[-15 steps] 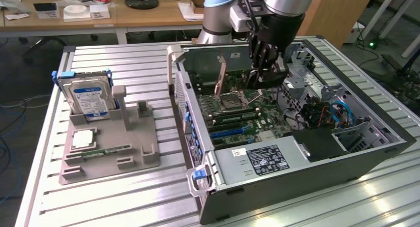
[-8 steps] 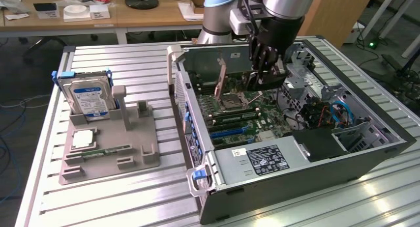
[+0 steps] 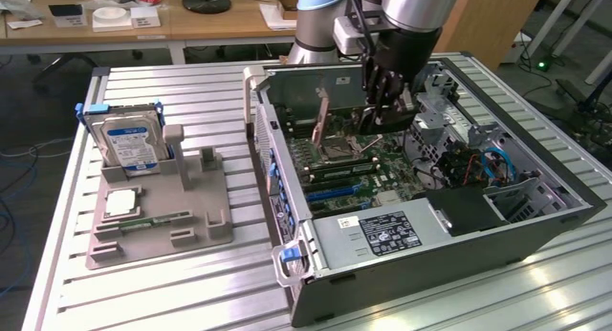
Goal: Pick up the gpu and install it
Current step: 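Insert the gpu into the slot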
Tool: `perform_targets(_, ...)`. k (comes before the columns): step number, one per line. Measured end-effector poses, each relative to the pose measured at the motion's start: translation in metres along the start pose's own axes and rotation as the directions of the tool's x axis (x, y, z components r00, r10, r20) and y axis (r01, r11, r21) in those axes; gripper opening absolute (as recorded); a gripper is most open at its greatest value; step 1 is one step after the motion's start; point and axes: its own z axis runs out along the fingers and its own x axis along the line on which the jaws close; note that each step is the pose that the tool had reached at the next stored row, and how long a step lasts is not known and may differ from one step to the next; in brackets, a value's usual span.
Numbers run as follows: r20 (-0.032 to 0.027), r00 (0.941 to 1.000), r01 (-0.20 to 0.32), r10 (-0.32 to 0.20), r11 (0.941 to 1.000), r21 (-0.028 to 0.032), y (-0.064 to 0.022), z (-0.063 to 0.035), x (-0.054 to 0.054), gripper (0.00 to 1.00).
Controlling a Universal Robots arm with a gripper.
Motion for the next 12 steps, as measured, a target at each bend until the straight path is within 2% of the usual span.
perform_targets(12, 0.0002, 1.0000, 0.000, 0.000, 1.0000, -0.0001, 0.0038, 0.0057, 0.0042, 0.28)
